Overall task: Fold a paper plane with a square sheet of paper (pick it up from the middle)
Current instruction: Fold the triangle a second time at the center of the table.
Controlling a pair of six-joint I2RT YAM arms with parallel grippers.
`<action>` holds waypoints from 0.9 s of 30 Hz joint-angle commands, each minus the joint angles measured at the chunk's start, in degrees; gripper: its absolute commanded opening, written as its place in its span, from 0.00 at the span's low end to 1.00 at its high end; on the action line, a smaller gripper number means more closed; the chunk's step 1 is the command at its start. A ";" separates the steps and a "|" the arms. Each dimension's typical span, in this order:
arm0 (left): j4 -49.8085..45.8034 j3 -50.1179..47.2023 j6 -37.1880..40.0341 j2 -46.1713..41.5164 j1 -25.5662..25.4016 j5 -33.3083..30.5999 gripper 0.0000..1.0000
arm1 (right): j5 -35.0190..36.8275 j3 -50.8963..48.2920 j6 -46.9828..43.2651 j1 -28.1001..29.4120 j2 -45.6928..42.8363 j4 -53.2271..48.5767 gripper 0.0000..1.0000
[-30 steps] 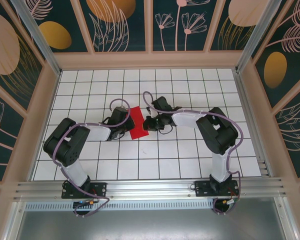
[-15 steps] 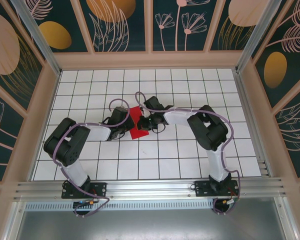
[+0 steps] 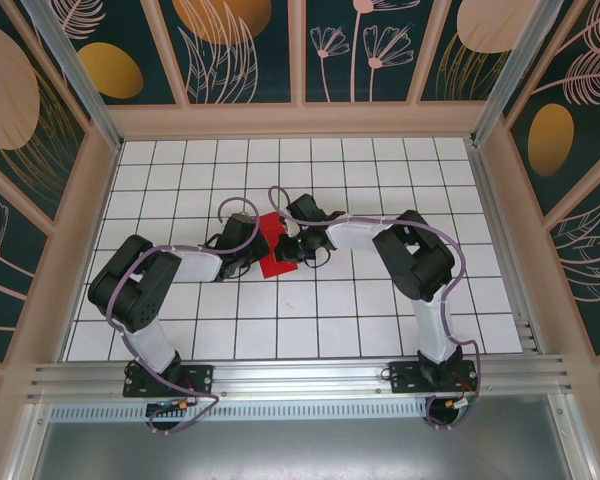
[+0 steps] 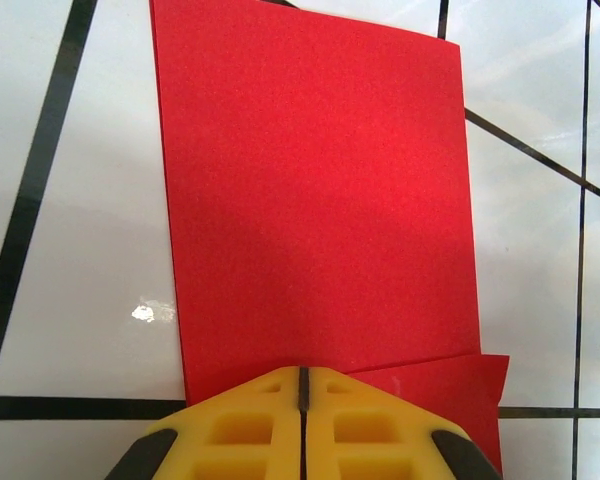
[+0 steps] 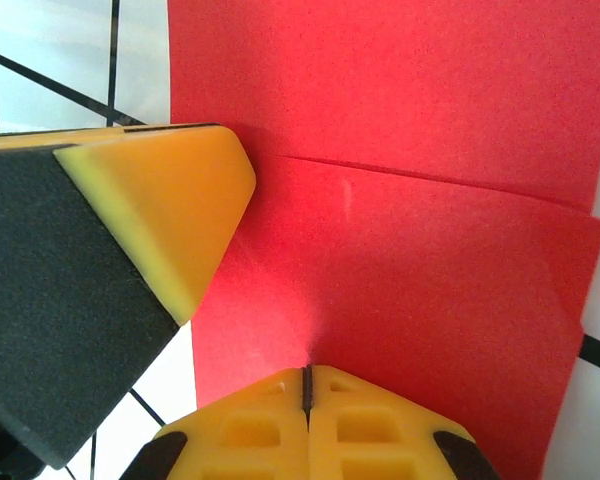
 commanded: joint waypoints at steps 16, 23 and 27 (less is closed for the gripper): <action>-7.11 0.20 1.45 3.17 0.45 -2.27 0.08 | 5.59 -0.18 -6.09 -0.48 -4.87 -9.99 0.07; -7.45 0.26 1.60 3.11 0.45 -2.48 0.08 | 7.28 -0.61 -5.28 -0.09 -3.58 -9.81 0.07; -7.81 0.29 1.82 3.00 0.45 -2.94 0.08 | 8.28 -1.65 -5.03 -0.86 -4.00 -10.06 0.07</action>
